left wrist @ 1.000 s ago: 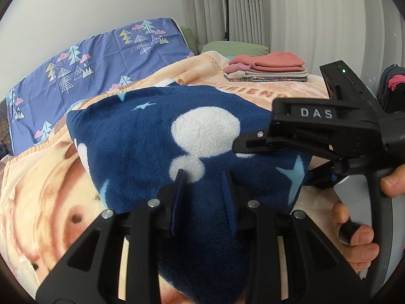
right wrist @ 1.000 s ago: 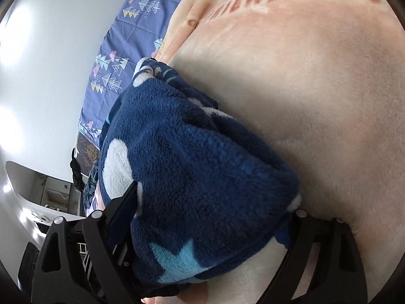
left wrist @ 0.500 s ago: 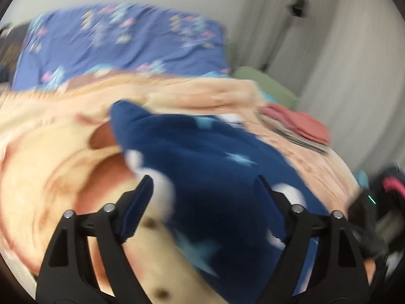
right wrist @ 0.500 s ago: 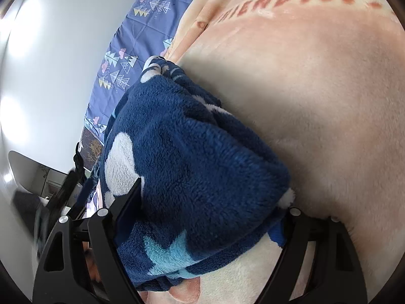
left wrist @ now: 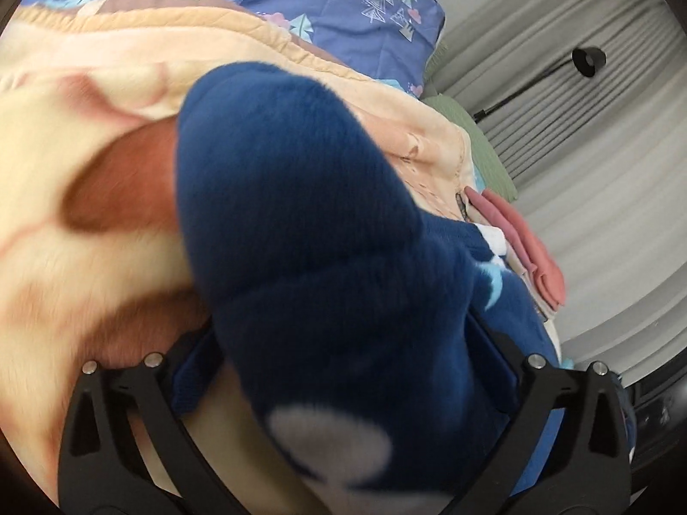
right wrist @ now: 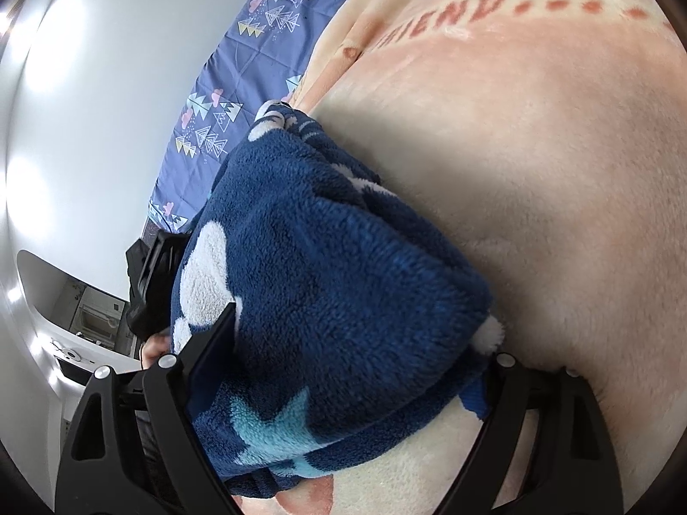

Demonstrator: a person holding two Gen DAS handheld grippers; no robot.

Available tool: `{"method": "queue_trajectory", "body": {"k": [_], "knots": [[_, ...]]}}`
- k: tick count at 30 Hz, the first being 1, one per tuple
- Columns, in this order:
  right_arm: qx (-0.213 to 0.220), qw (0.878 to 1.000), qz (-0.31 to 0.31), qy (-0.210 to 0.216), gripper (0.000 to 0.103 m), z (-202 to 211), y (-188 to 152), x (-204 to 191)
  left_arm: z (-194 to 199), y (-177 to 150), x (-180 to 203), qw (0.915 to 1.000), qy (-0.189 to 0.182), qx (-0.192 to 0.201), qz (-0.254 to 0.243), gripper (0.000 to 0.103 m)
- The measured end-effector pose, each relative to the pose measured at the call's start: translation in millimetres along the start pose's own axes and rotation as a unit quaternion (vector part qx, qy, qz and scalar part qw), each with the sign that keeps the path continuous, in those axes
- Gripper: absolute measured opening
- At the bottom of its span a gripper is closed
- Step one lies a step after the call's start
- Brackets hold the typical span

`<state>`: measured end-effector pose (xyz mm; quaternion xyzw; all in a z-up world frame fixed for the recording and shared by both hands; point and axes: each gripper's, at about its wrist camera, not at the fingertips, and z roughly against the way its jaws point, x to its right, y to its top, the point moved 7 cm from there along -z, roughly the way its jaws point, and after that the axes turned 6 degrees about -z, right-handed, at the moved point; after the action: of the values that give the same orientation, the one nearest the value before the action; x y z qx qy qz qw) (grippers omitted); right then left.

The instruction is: Fold small clothes

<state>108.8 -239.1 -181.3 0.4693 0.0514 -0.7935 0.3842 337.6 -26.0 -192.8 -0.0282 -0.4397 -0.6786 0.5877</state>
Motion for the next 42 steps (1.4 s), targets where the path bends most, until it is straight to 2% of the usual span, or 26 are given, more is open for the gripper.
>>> {"method": "queue_trajectory", "body": {"k": [5,10,11,12,13,15,18,21,27,30,34,39,42], "knots": [[0.001,1.000,0.000,0.002,0.087,2,-2,2,-9,10,1,0.9997,0.004,-0.013,-0.022,0.101],[0.005,1.000,0.004,0.000,0.088,4,-3,2,-13,14,5,0.9989,0.020,-0.005,-0.043,0.101],[0.004,1.000,0.008,-0.003,0.087,4,-3,2,-14,13,8,0.9987,0.017,-0.003,-0.048,0.095],[0.002,1.000,0.014,-0.007,0.087,3,-4,0,-12,10,10,0.9987,0.002,-0.003,-0.050,0.080],[0.001,1.000,0.022,-0.011,0.086,3,-5,-1,-9,7,13,0.9986,-0.010,0.001,-0.052,0.076],[-0.002,0.999,0.035,-0.011,0.075,4,-5,-4,-3,6,17,0.9979,-0.009,0.011,-0.064,0.063],[0.000,0.998,0.055,-0.006,0.059,11,-5,-13,12,8,29,0.9957,0.009,0.026,-0.088,0.054],[0.004,0.996,0.091,0.004,0.051,22,-2,-26,40,13,51,0.9917,0.025,0.054,-0.114,0.052],[0.026,0.988,0.145,0.035,0.049,54,12,-59,115,23,109,0.9726,0.045,0.129,-0.188,0.052],[0.040,0.979,0.190,0.062,0.049,71,17,-90,162,32,131,0.9611,0.053,0.177,-0.206,0.052],[0.044,0.963,0.245,0.098,0.049,84,24,-138,209,45,148,0.9470,0.076,0.220,-0.222,0.053],[0.041,0.947,0.296,0.117,0.049,79,41,-185,240,71,156,0.9318,0.124,0.254,-0.228,0.053],[0.024,0.941,0.318,0.115,0.049,57,61,-215,247,84,152,0.9277,0.142,0.262,-0.225,0.053]]}}
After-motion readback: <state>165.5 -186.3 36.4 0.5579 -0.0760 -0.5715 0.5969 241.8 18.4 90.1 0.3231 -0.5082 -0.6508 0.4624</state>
